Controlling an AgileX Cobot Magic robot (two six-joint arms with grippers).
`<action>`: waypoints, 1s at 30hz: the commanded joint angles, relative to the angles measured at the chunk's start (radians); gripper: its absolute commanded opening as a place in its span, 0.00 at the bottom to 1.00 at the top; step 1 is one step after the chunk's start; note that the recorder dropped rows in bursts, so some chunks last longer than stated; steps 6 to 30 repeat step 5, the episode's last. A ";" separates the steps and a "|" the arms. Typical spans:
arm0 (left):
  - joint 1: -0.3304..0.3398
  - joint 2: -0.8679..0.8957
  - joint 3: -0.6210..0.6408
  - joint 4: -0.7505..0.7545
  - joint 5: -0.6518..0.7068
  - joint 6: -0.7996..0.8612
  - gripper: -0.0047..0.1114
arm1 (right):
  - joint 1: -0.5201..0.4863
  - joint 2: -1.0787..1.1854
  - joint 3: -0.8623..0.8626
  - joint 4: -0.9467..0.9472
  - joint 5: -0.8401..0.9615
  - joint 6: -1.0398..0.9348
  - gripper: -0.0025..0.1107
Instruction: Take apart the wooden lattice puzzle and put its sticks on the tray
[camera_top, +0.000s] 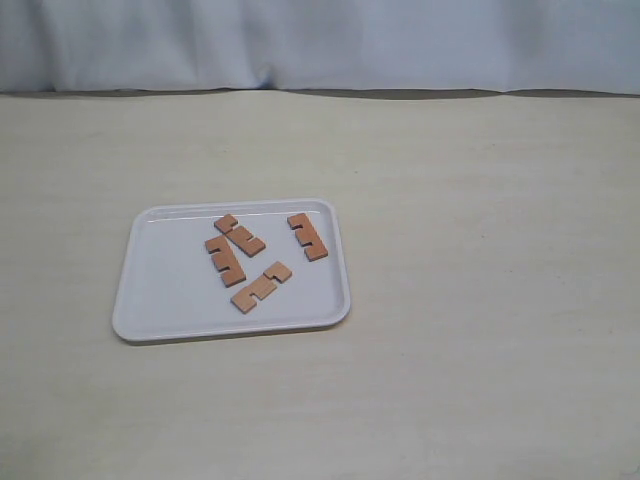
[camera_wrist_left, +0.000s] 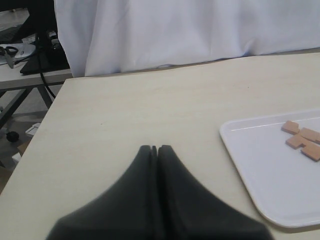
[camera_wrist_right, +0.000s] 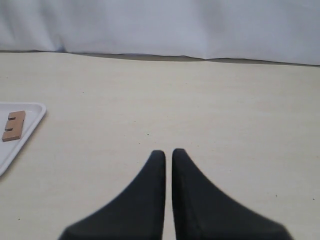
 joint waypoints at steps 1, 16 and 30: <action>-0.002 -0.002 0.002 0.000 -0.013 0.001 0.04 | -0.001 -0.005 0.002 0.003 0.003 -0.006 0.06; -0.002 -0.002 0.002 0.000 -0.013 0.001 0.04 | -0.001 -0.005 0.002 0.003 0.003 -0.006 0.06; -0.002 -0.002 0.002 0.000 -0.013 0.001 0.04 | -0.001 -0.005 0.002 0.003 0.003 -0.006 0.06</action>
